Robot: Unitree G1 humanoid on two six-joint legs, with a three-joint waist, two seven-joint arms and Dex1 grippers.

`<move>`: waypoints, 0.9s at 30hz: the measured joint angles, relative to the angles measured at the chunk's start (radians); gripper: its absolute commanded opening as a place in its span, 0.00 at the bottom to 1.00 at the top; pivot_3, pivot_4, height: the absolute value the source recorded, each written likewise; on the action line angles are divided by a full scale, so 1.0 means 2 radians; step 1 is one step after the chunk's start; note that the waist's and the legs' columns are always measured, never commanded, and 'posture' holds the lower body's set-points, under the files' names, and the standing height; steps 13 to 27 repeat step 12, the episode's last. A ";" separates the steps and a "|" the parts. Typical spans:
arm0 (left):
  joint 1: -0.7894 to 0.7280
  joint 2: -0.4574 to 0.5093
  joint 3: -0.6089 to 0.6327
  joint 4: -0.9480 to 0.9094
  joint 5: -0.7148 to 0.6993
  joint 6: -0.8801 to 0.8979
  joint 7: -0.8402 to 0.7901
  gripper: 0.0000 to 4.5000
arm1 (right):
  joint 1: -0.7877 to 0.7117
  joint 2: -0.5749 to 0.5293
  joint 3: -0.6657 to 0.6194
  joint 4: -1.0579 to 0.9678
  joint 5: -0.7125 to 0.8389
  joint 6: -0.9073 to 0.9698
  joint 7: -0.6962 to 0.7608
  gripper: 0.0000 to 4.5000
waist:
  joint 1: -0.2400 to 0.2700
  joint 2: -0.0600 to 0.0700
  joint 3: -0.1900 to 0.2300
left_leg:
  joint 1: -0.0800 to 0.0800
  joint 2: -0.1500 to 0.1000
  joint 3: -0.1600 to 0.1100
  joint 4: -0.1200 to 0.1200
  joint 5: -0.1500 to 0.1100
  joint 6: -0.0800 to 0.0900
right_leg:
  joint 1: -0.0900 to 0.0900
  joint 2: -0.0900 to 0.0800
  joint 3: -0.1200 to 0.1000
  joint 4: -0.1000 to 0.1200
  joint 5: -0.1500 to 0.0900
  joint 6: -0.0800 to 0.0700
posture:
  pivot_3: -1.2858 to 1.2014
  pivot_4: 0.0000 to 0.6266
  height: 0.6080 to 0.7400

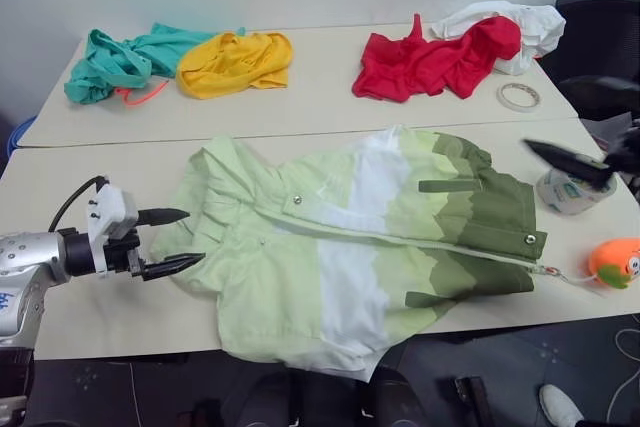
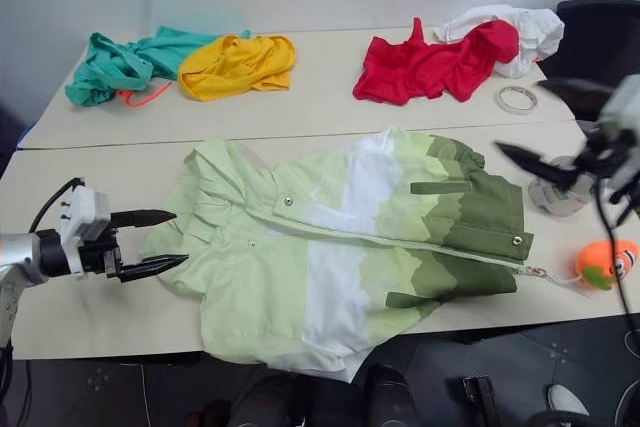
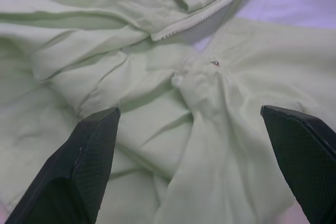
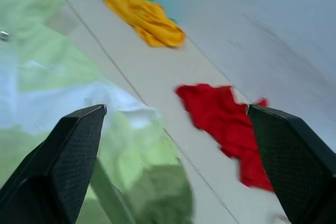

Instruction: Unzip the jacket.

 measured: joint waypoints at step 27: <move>0.104 -0.040 0.036 -0.066 0.036 -0.082 0.056 1.00 | 0.148 0.078 0.091 -0.066 0.006 -0.043 0.072 0.99 | 0.016 -0.001 0.001 | -0.001 -0.002 0.001 0.007 -0.004 0.006 | 0.003 -0.002 -0.004 -0.001 0.002 0.004 | 0.52 0.24 1.00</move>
